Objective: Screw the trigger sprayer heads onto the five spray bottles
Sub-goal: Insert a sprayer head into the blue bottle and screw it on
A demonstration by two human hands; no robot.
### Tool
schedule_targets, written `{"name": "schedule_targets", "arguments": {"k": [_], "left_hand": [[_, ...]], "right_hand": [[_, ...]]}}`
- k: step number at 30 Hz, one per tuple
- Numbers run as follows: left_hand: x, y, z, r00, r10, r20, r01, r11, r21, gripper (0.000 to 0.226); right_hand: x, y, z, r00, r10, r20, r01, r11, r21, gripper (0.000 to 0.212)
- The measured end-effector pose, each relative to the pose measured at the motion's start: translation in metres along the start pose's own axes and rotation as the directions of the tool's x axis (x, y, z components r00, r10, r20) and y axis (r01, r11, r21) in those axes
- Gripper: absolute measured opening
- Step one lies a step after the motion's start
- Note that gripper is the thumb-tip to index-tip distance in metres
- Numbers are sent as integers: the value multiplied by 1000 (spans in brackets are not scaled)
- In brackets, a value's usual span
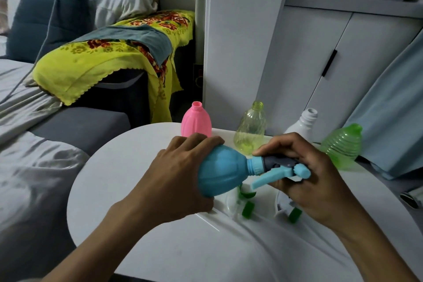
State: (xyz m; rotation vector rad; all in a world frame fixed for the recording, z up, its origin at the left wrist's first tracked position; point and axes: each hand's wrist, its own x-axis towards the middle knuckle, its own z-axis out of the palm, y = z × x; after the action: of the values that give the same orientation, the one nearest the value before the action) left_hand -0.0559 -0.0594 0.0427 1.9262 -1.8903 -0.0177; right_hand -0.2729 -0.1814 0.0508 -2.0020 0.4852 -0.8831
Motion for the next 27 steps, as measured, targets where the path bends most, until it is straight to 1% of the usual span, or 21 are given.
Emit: {"name": "schedule_targets", "arguments": {"k": [4, 7, 9, 11, 12, 15, 17, 18, 20, 22, 23, 25, 27], "left_hand": [[1, 5, -2, 999, -2, -38, 4, 999, 38, 98], [1, 8, -2, 999, -16, -27, 18, 996, 86, 98], [1, 9, -1, 999, -21, -29, 24, 994, 108, 98], [1, 9, 0, 999, -18, -43, 23, 994, 110, 97], [1, 9, 0, 998, -15, -53, 21, 994, 110, 97], [0, 8, 0, 997, -12, -78, 20, 995, 102, 98], [0, 8, 0, 996, -16, -83, 24, 995, 93, 99], [0, 9, 0, 997, -19, -79, 26, 995, 93, 99], [1, 10, 1, 997, -27, -76, 34, 996, 86, 100], [1, 9, 0, 995, -44, -87, 50, 996, 68, 100], [2, 7, -2, 995, -53, -90, 58, 997, 57, 100], [3, 2, -5, 995, -49, -87, 54, 997, 55, 100], [3, -1, -8, 997, -26, -77, 32, 996, 84, 99]], "right_hand": [[0, 1, -1, 1000, 19, -25, -18, 998, 63, 36], [0, 4, 1, 1000, 12, -15, -12, 1000, 19, 38], [-1, 7, 3, 1000, 11, -19, -11, 1000, 20, 43], [-1, 10, 5, 997, 32, -71, -30, 999, 27, 48], [0, 10, 7, 993, 49, -106, -44, 998, 51, 49], [0, 11, 16, 969, 151, -197, -105, 969, 225, 58], [0, 11, 22, 942, 221, -253, -152, 953, 263, 64], [-1, 10, 25, 934, 226, -277, -165, 960, 226, 67], [-3, 10, 29, 940, 170, -295, -163, 985, 50, 63], [-6, 9, 28, 969, 119, -217, -150, 980, -132, 57], [-7, 10, 26, 980, 126, -154, -154, 971, -185, 61], [-7, 13, 18, 987, 160, -33, -163, 956, -242, 68], [-7, 14, 11, 978, 197, 72, -177, 959, -224, 60]]}}
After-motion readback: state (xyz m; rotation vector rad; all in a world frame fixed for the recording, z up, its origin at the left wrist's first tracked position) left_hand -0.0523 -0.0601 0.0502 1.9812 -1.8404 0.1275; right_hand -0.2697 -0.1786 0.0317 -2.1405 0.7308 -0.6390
